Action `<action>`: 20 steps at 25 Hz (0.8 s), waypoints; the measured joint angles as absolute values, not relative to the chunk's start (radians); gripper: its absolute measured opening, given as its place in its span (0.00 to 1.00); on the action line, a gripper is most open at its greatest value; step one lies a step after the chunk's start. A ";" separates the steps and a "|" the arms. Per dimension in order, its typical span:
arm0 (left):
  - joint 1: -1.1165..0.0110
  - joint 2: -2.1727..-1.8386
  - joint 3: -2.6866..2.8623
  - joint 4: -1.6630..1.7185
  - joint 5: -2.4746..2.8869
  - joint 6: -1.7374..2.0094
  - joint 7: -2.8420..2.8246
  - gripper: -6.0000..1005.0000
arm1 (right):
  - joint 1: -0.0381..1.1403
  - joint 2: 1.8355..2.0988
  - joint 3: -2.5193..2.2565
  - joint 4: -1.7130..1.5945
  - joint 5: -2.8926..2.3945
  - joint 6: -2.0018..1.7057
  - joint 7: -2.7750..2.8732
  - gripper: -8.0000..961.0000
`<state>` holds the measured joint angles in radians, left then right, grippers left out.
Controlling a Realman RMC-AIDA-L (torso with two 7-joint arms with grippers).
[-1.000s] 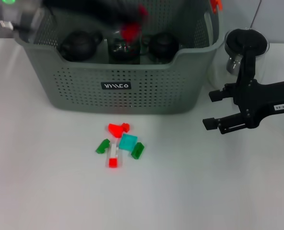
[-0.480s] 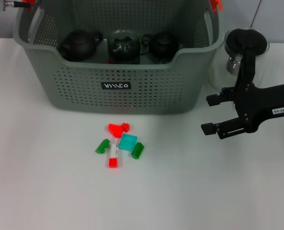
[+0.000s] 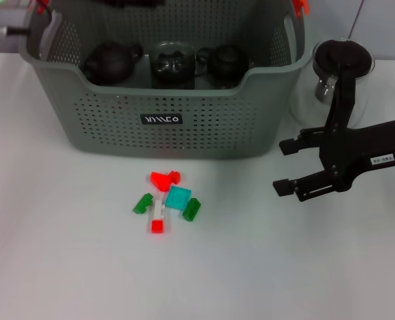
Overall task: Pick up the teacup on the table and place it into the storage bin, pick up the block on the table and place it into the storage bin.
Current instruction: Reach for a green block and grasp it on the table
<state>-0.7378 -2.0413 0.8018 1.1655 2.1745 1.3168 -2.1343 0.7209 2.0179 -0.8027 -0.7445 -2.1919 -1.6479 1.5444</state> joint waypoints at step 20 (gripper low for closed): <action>-0.330 -2.169 0.644 1.174 1.874 1.997 -1.455 0.96 | 0.850 2.059 -1.039 -0.753 -2.275 -1.601 1.752 0.95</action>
<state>-0.3301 -2.1691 0.6443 1.1736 1.8744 1.9973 -1.4548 0.8495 2.0589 -1.0387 -0.7532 -2.2752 -1.6013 1.7516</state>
